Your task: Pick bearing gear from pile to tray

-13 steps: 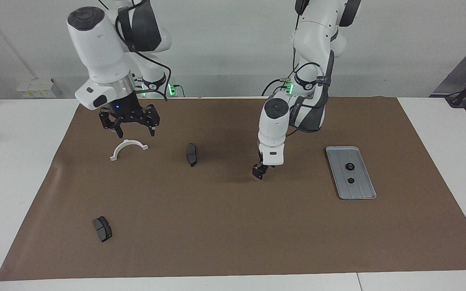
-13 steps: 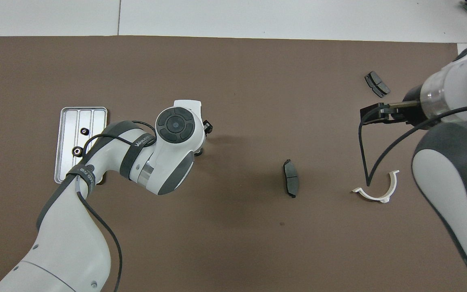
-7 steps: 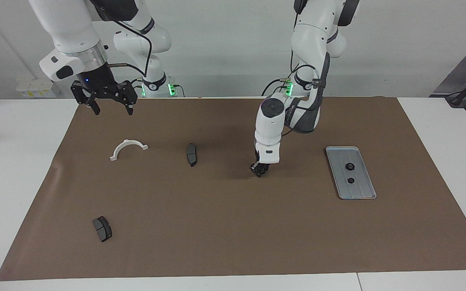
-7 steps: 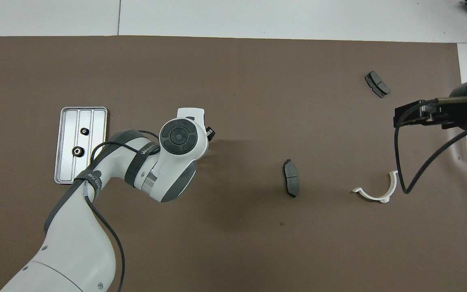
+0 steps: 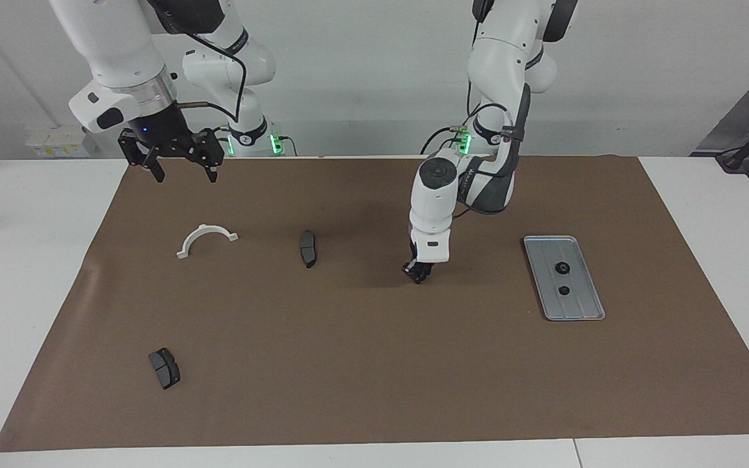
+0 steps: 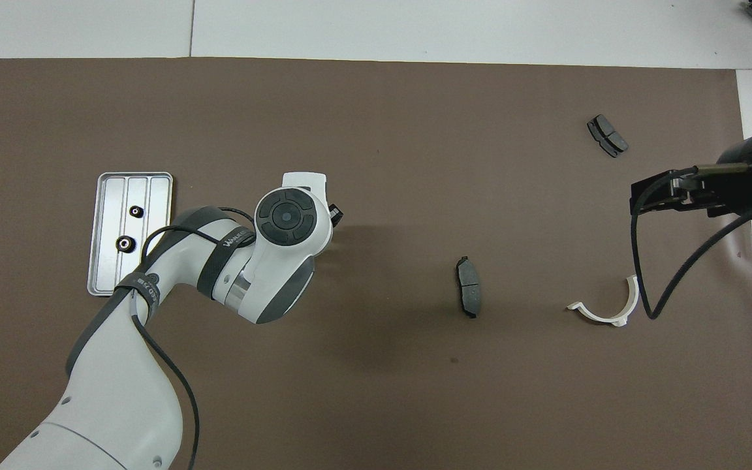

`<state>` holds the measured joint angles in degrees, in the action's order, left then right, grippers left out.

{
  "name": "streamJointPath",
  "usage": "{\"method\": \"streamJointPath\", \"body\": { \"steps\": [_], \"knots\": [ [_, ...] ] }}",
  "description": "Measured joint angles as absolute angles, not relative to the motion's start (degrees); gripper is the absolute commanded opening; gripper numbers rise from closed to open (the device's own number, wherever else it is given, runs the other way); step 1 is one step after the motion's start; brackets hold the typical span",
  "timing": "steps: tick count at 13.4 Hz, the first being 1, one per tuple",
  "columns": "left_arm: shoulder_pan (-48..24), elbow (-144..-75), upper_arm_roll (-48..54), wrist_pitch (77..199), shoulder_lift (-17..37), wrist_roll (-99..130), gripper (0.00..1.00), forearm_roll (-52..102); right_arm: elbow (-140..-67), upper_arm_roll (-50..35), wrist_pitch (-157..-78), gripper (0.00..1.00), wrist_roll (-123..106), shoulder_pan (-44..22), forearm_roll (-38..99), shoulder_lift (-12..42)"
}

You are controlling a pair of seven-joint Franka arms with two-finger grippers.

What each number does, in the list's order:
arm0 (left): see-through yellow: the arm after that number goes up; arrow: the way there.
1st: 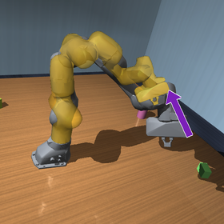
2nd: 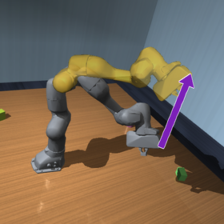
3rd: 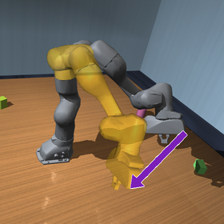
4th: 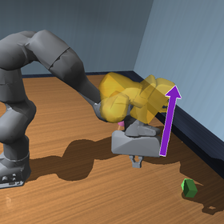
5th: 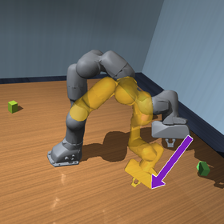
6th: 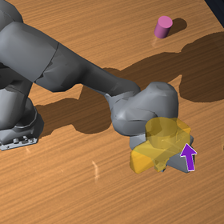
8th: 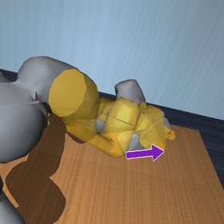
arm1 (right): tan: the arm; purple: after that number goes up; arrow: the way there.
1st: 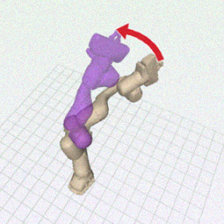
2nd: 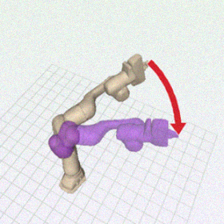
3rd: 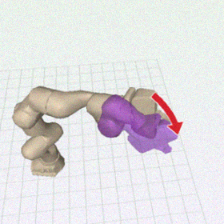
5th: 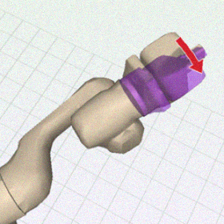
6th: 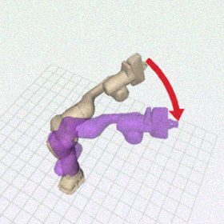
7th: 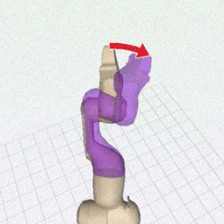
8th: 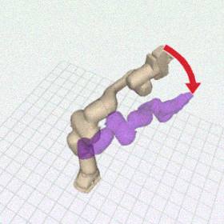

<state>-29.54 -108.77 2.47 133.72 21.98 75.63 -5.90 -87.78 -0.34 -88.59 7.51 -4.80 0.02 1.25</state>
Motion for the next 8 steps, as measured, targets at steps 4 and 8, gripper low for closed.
{"method": "streamJointPath", "body": {
  "steps": [4, 8],
  "knots": [
    [-21.51, -107.51, 1.63, 124.7, 14.05, 65.7, 0.0, -6.04, -89.07, -0.27, -87.86, 1.0, 7.51, -4.42, 0.02, 0.89],
    [-10.09, -108.84, 1.48, 119.37, 8.65, 51.32, 0.0, -5.02, -89.75, -0.48, -87.84, 1.0, 7.51, -4.41, 0.02, 0.33]
  ]
}}
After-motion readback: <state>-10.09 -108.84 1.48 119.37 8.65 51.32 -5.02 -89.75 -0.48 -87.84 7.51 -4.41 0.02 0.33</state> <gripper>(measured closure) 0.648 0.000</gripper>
